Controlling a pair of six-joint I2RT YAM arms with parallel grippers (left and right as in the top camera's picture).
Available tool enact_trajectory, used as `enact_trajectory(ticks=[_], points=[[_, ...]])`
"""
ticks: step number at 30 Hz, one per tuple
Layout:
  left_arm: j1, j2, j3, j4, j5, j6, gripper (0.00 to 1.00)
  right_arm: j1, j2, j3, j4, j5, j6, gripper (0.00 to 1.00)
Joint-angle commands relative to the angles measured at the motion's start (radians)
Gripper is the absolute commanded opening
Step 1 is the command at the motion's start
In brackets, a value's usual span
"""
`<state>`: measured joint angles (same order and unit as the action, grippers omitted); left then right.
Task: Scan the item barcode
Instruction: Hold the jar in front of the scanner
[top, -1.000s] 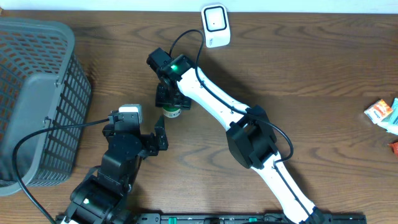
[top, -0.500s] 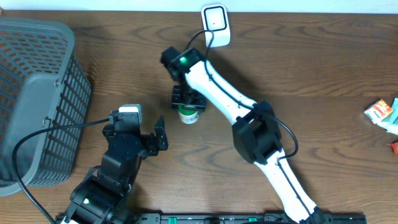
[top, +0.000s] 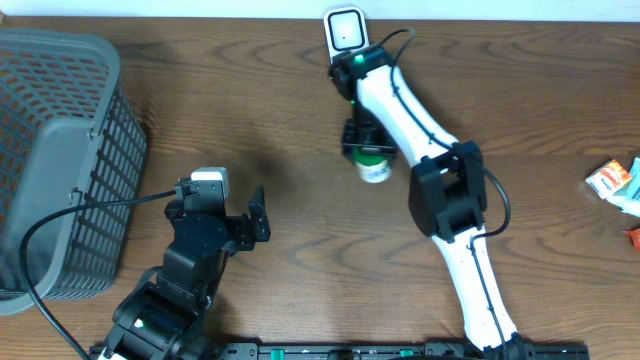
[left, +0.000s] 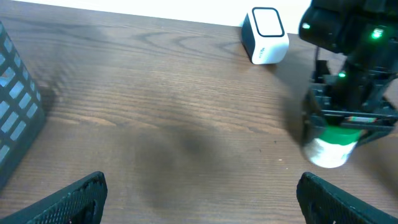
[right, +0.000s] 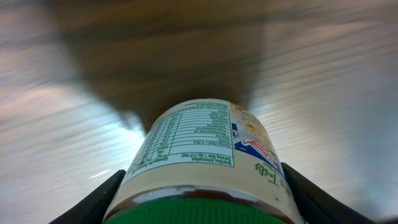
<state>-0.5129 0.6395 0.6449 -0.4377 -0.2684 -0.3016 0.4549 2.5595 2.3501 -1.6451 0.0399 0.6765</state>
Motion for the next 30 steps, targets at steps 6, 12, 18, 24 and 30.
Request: enact_trajectory(ticks=[6,12,18,24,30], points=[[0.003,-0.001,0.002,0.003,-0.014,0.013,0.98,-0.076,0.017,-0.009,0.045,0.124,-0.06,0.36],[0.003,-0.001,0.002,0.003,-0.014,0.013,0.98,-0.055,0.017,-0.009,0.094,0.087,-0.095,0.39],[0.003,-0.001,0.002,0.003,-0.014,0.013,0.98,-0.018,0.017,-0.009,0.117,0.046,-0.125,0.65],[0.003,-0.001,0.002,0.003,-0.014,0.013,0.98,0.006,0.017,-0.009,0.12,0.027,-0.124,0.64],[0.003,-0.001,0.002,0.003,-0.014,0.013,0.98,0.029,0.014,-0.009,0.119,0.01,-0.124,0.99]])
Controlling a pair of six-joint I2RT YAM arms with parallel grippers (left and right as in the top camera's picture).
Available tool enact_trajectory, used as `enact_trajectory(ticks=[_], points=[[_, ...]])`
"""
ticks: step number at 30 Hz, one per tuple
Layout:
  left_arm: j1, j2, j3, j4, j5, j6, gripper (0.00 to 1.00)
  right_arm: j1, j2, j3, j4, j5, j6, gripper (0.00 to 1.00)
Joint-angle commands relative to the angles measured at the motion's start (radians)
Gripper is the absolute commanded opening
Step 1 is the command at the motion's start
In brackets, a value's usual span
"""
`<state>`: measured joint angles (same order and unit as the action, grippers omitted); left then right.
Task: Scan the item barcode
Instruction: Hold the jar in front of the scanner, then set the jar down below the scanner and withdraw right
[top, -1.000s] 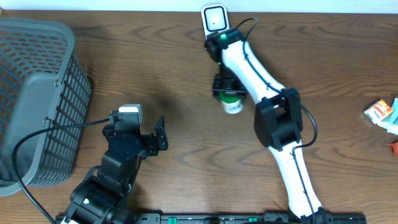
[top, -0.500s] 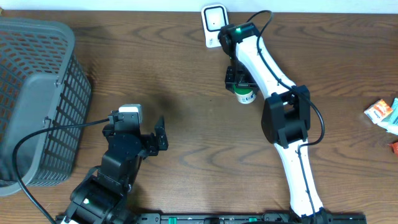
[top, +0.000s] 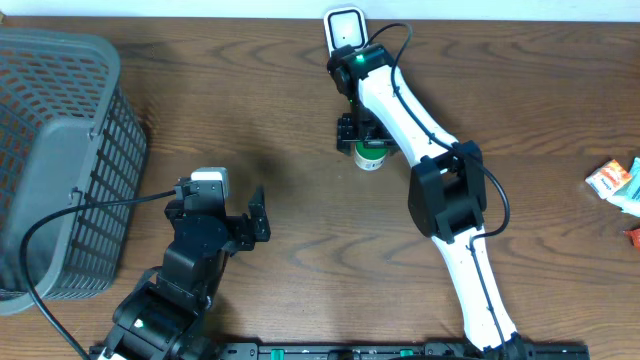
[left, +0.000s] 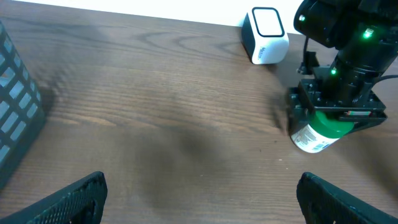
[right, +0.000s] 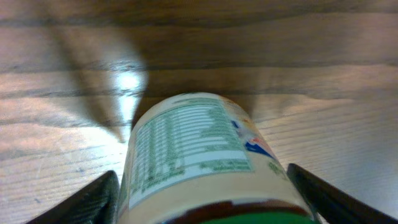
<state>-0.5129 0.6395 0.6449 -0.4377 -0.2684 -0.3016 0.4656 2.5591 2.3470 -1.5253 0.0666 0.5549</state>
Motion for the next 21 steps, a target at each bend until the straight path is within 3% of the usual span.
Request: enact_trajectory(ticks=[1,9,21], points=[[0.003,-0.001,0.002,0.003,-0.014,0.013,0.98,0.02,0.01,-0.006,-0.005,-0.018,-0.003,0.99],[0.003,-0.001,0.002,0.003,-0.014,0.013,0.98,0.016,-0.106,-0.006,-0.031,-0.06,-0.003,0.99],[0.003,-0.001,0.002,0.003,-0.014,0.013,0.98,-0.011,-0.557,-0.006,-0.174,-0.023,-0.026,0.99]])
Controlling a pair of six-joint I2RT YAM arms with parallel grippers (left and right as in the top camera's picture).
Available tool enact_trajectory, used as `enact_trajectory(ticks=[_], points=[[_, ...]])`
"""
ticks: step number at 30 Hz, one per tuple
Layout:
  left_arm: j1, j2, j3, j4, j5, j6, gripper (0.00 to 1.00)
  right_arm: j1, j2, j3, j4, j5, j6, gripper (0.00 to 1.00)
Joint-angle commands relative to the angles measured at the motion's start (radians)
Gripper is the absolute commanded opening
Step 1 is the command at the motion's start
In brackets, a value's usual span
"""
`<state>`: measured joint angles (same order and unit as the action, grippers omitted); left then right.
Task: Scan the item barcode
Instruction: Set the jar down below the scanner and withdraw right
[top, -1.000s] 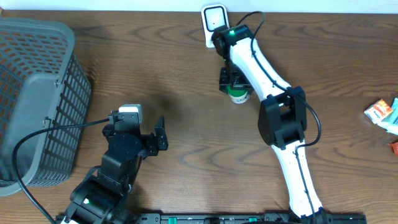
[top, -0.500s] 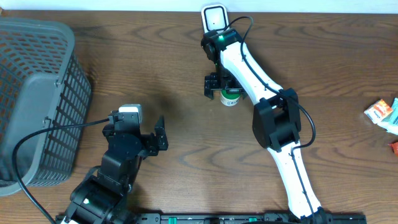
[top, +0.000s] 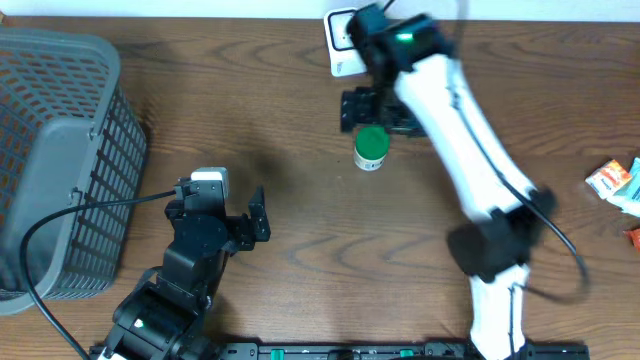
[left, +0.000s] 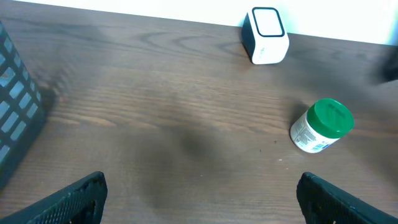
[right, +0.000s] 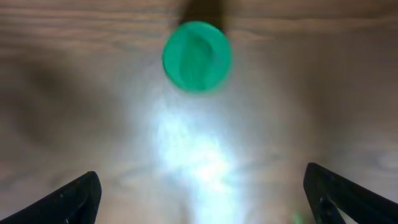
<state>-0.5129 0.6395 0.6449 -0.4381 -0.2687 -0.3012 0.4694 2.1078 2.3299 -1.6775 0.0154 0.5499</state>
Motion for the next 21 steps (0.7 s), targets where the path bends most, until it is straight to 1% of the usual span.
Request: enact_trajectory(ticks=[1,3,5,8,11,14,16,21], points=[[0.003,-0.001,0.002,0.004,-0.013,0.013,0.98,-0.018,-0.141,0.011,-0.021,0.015,-0.064,0.99],[0.003,-0.001,0.002,0.004,-0.013,0.013,0.98,-0.03,-0.278,0.011,-0.021,0.01,-0.106,0.99],[0.003,-0.001,0.002,0.004,-0.013,0.013,0.98,-0.039,-0.373,0.011,-0.016,0.047,-0.141,0.99],[0.003,-0.001,0.002,0.004,-0.013,0.013,0.98,-0.054,-0.509,0.011,-0.01,0.146,-0.155,0.99],[0.003,-0.001,0.002,0.004,-0.013,0.013,0.98,-0.057,-0.615,0.011,0.031,0.162,-0.185,0.99],[0.003,-0.001,0.002,0.004,-0.013,0.013,0.98,-0.056,-0.664,0.011,0.073,0.156,-0.222,0.99],[0.003,-0.001,0.002,0.004,-0.013,0.013,0.98,-0.057,-0.664,0.011,0.092,0.159,-0.264,0.99],[0.003,-0.001,0.002,0.004,-0.013,0.013,0.98,-0.056,-0.569,-0.037,0.174,0.159,-0.29,0.99]])
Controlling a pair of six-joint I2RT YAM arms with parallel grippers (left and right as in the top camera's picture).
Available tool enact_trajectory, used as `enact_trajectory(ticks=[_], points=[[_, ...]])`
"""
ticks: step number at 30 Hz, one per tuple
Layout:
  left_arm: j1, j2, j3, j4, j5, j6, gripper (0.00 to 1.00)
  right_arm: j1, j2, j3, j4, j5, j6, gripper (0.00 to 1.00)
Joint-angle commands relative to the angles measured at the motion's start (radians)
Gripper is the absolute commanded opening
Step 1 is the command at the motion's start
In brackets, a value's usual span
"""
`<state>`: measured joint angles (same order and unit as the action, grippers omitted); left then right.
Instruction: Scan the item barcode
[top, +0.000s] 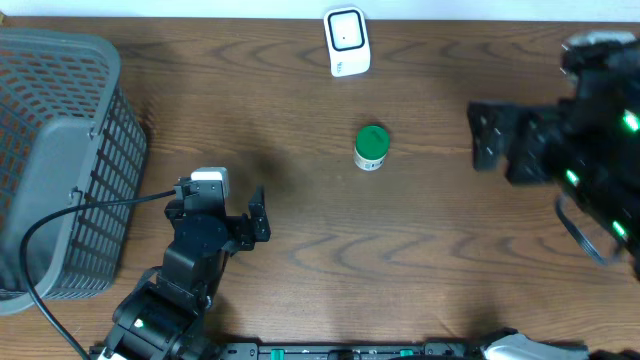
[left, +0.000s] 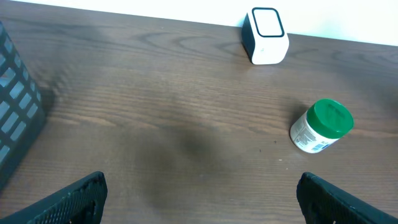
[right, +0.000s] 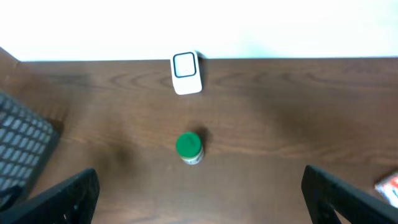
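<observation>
A small white jar with a green lid (top: 371, 147) stands upright on the wooden table, also seen as the jar (left: 322, 126) and the jar (right: 189, 148). The white barcode scanner (top: 347, 42) stands at the far edge, scanner (left: 268, 44), scanner (right: 186, 73). My right gripper (right: 199, 198) is open, raised high and pulled back to the right of the jar, holding nothing; in the overhead view the right gripper (top: 500, 140) sits at the right. My left gripper (left: 199, 196) is open near the front left, left gripper (top: 250, 225), empty.
A grey mesh basket (top: 60, 150) stands at the left edge. Small packets (top: 615, 185) lie at the far right edge. A black cable (top: 70, 215) runs from the left arm toward the basket.
My right arm has drawn back to the right and risen higher, well away from the jar. The jar stands where it was. The left arm has not moved.
My right gripper was shut on the jar, holding it tilted below the scanner. Then the jar was lower, near the table, still gripped. Then the gripper was open above the standing jar. Now the arm is far to the right.
</observation>
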<state>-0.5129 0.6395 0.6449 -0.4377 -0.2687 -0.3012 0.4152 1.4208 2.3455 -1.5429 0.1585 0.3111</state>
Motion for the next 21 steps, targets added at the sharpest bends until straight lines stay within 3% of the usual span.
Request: enact_trajectory(ticks=[1,7,12,21], points=[[0.003,-0.001,0.002,0.003,-0.013,0.013,0.98,-0.002,0.149,-0.062,0.06,0.016,-0.051,0.99],[0.003,-0.001,0.002,0.003,-0.013,0.013,0.98,-0.005,0.391,-0.065,0.155,-0.037,-0.058,0.99],[0.003,-0.001,0.002,0.003,-0.013,0.013,0.98,-0.006,0.549,-0.065,0.051,-0.183,-0.057,0.99],[0.003,-0.001,0.002,0.003,-0.013,0.013,0.98,-0.003,0.79,-0.065,-0.058,-0.198,-0.054,0.99]])
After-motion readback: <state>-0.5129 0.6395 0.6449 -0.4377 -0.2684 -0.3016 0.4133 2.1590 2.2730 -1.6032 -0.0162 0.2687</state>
